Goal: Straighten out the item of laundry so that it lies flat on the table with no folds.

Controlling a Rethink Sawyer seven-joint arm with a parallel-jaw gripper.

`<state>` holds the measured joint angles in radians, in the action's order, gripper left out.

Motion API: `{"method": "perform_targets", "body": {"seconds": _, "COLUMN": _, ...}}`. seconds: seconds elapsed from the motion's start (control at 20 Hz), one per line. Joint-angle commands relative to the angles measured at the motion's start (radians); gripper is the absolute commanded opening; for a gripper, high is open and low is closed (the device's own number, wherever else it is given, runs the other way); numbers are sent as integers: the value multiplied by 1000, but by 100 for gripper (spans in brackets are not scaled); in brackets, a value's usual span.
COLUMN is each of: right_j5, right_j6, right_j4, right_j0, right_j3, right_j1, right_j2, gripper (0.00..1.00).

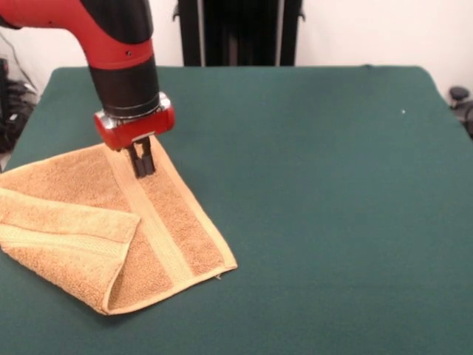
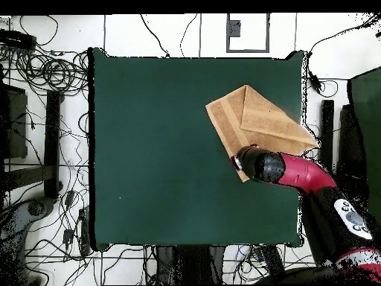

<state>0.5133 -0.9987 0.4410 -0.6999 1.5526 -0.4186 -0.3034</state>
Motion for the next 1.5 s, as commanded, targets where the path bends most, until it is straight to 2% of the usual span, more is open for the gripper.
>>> {"method": "perform_targets", "body": {"seconds": 0.05, "right_j5": 270, "right_j6": 212, "right_j4": 66, "right_j0": 4, "right_j3": 5, "right_j1": 129, "right_j2": -37, "gripper": 0}}
{"method": "perform_targets", "body": {"seconds": 0.25, "right_j5": 305, "right_j6": 211, "right_j4": 55, "right_j0": -23, "right_j3": 25, "right_j1": 145, "right_j2": -74, "gripper": 0}}
{"method": "perform_targets", "body": {"seconds": 0.55, "right_j5": 318, "right_j6": 189, "right_j4": -8, "right_j0": -97, "right_j3": 91, "right_j1": 177, "right_j2": -168, "gripper": 0}}
{"method": "perform_targets", "body": {"seconds": 0.95, "right_j5": 165, "right_j6": 14, "right_j4": -62, "right_j0": -117, "right_j3": 197, "right_j1": 195, "right_j2": -248, "gripper": 0}}
{"method": "perform_targets", "body": {"seconds": 1.5, "right_j5": 1, "right_j6": -164, "right_j4": -145, "right_j0": -109, "right_j3": 266, "right_j1": 220, "right_j2": -277, "gripper": 0}}
